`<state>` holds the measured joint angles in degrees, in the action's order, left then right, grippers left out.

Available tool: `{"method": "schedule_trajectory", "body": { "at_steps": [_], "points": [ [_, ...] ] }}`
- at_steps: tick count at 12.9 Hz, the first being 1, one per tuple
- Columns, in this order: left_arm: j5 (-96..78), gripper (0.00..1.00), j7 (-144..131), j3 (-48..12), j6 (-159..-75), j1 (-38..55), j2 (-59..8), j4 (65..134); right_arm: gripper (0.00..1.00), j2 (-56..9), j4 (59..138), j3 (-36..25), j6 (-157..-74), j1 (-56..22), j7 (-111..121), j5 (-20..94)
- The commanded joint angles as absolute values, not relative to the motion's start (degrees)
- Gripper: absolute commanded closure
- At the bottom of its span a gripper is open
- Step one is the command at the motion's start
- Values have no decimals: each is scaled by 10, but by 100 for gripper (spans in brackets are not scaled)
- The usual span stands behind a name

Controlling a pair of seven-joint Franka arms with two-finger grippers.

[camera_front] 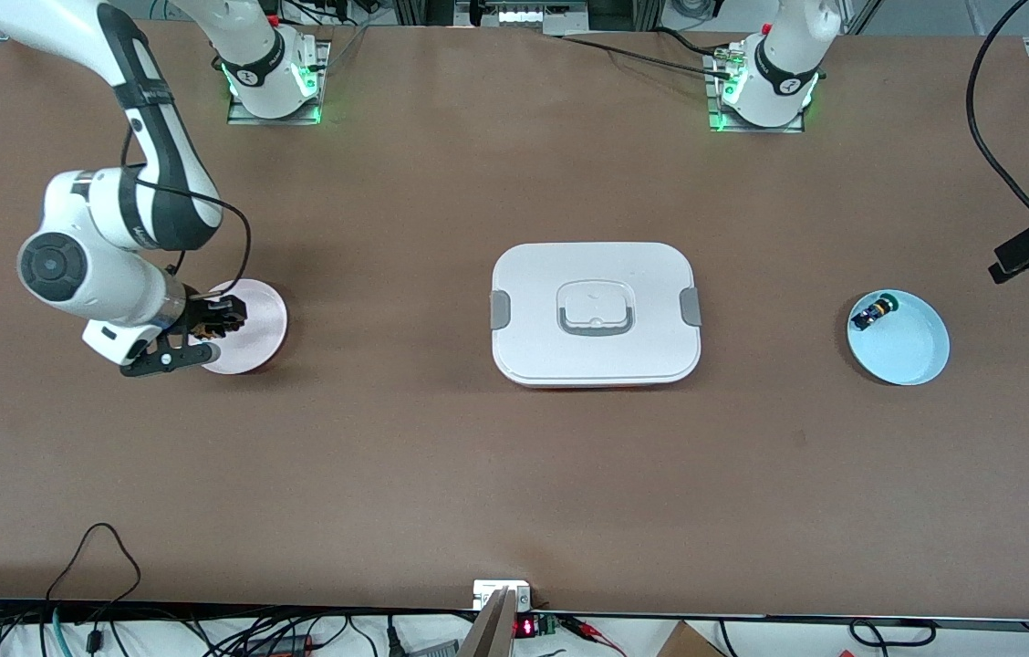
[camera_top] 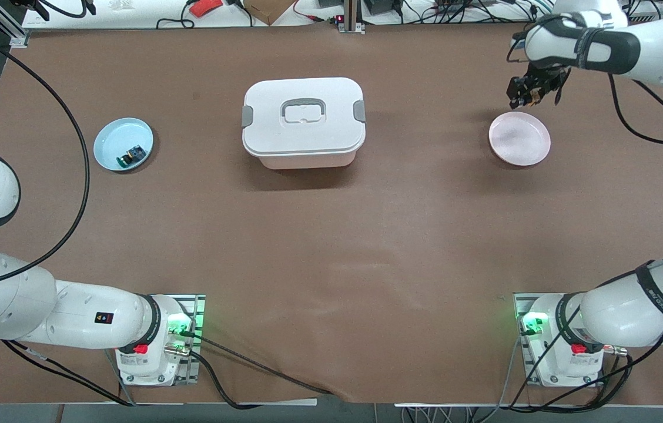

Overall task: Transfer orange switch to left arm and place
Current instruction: 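Lift the switch with the right gripper while the left gripper approaches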

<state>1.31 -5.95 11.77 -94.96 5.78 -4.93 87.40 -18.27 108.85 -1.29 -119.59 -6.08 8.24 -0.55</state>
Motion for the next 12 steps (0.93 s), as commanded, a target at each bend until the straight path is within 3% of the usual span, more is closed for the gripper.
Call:
{"method": "schedule_trajectory", "body": {
  "at_steps": [1, 12],
  "points": [
    [18, 0, -59, 113, -947, 61, -60, 856, 71, -165, 1050, -7, -1154, -54, 146, 41],
    [11, 0, 1, 93, -940, 74, -70, 857, 75, -105, 969, 107, -1073, -65, 223, 150]
  ]
}}
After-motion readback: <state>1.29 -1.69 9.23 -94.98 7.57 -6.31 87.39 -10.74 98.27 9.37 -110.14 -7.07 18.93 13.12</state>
